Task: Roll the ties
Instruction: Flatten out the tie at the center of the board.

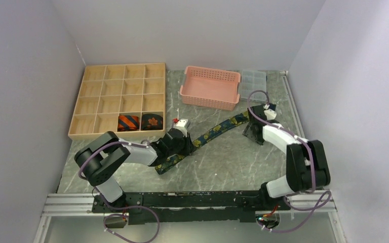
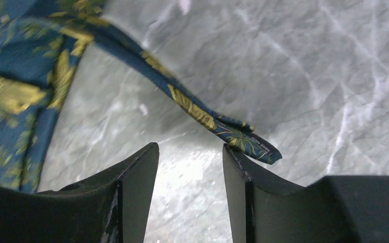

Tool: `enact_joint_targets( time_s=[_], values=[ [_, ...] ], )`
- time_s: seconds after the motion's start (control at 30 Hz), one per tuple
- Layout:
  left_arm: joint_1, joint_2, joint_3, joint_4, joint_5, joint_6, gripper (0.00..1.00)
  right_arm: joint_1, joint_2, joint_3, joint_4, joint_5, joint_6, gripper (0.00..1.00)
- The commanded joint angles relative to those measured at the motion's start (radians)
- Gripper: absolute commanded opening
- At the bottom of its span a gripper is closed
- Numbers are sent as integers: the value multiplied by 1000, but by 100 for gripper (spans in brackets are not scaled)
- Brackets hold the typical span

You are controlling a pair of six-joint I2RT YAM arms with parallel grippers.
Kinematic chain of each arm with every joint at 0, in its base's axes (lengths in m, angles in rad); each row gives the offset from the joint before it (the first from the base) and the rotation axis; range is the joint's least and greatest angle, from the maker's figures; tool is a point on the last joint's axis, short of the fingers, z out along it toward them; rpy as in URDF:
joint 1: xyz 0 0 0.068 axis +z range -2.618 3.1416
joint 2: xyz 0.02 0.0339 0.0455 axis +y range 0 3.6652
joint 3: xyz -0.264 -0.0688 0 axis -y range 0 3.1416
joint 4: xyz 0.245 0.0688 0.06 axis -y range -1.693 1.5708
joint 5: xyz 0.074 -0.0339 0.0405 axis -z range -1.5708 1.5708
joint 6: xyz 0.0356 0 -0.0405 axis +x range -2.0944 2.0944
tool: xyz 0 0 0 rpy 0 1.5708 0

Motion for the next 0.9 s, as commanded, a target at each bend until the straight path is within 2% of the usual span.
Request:
enact_joint_targets(
  time_s=[0.0,0.17,0.23,0.37,0.5,0.6,0.73,0.87],
  values=[
    [0,81,-74,-23,19,-33,21,-66,107,136,-61,108,42,54],
    [0,117,-115,38,32,-46,20,-165,318,359,-114,171,58,53],
    [0,116,-133,52,44,-49,20,-212,413,495,-149,187,44,53],
    [-2,115,-162,75,51,-57,20,-271,566,767,-242,259,-48,53],
    [-2,120,-170,87,46,-58,20,-317,640,908,-238,276,-137,54],
    [-4,112,-165,91,53,-47,21,-324,624,860,-177,219,-154,54],
    [-21,61,-162,91,55,-24,25,-313,513,612,49,86,-134,52],
    [-57,-3,-139,30,43,5,27,-268,461,516,141,60,-100,52]
  ],
)
